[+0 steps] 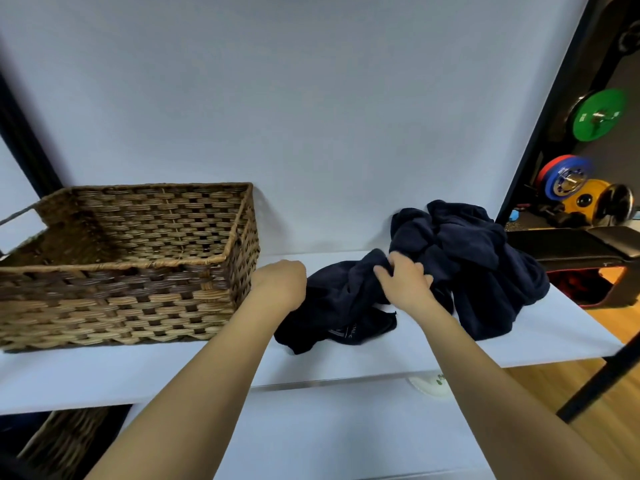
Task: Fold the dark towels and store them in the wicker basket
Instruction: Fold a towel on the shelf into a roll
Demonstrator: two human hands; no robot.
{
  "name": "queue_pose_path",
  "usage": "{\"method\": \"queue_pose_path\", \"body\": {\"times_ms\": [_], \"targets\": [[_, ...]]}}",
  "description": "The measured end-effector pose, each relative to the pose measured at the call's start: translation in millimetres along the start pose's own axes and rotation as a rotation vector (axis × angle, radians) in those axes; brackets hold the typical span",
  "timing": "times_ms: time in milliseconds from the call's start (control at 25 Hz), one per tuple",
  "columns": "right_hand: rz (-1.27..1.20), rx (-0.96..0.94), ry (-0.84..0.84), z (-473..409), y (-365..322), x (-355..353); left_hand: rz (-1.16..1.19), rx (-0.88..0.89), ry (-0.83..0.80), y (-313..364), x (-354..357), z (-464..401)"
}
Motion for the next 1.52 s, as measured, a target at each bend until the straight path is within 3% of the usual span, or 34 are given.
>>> {"method": "queue_pose_path", "body": {"times_ms": [40,120,200,240,320,440,560,640,720,840,920,1000,1040,1160,1200,1240,1320,1400,1440,1520], "targets": [[-0.224,-0.064,0.015,3,-12,-13,0.060,0.043,0.115,4,-13,-1],[-0.603,-0.194,-0.077,14,-39,-30,0.500,0.233,0.290,22,-34,1],[-0.674,-0.335,-0.246,29,-71,-29,0.996,0.405,0.257,46,-43,6],[-0.663,-0.394,-0.322,38,-84,-28,1.069,0.446,0.237,53,-47,5],[-0.635,-0.432,-0.389,45,-95,-30,1.016,0.490,0.278,54,-57,3],[-0.623,-0.317,-0.474,41,-74,-23,0.959,0.424,0.440,31,-78,7],[-0.294,-0.312,-0.582,48,-55,-1,0.919,0.332,0.640,10,-98,18],[-0.050,-0.321,-0.470,36,-46,-7,0.953,0.271,0.758,-6,-110,21],[0.091,-0.296,-0.143,9,-37,-44,1.025,0.175,0.881,-31,-123,25],[-0.222,-0.236,0.165,-12,-25,-101,1.105,0.072,1.056,-60,-146,39],[-0.246,-0.230,0.245,-15,-23,-122,1.079,0.068,1.099,-63,-156,44],[-0.170,-0.220,0.109,-24,-18,-112,0.919,0.042,0.981,-55,-151,36],[-0.117,-0.206,0.006,-24,-14,-102,0.762,0.021,0.833,-48,-141,26],[-0.003,-0.192,-0.224,-11,-1,-70,0.285,0.030,0.082,-16,-65,-1],[0.038,-0.216,-0.306,0,-1,-57,0.224,0.067,-0.116,-3,-38,0],[0.090,-0.239,-0.401,13,-2,-41,0.235,0.125,-0.194,13,-22,-1],[0.203,-0.239,-0.573,38,3,-14,0.357,0.283,-0.022,46,-24,-10],[0.342,-0.186,-0.617,48,21,-2,0.409,0.382,0.177,67,-28,-20],[0.421,-0.160,-0.589,49,32,-3,0.379,0.399,0.167,73,-19,-27],[0.535,-0.111,-0.530,47,52,-14,0.253,0.350,-0.031,72,19,-40]]}}
Point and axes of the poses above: each hand's wrist, its own z-axis away from the middle knuckle, its own x-axis out of the palm, y = z × x, the point moved 10 cm from there along -z, towards the middle knuckle, and after that the axes turned 9 degrees about x, right-handed, at the moved point
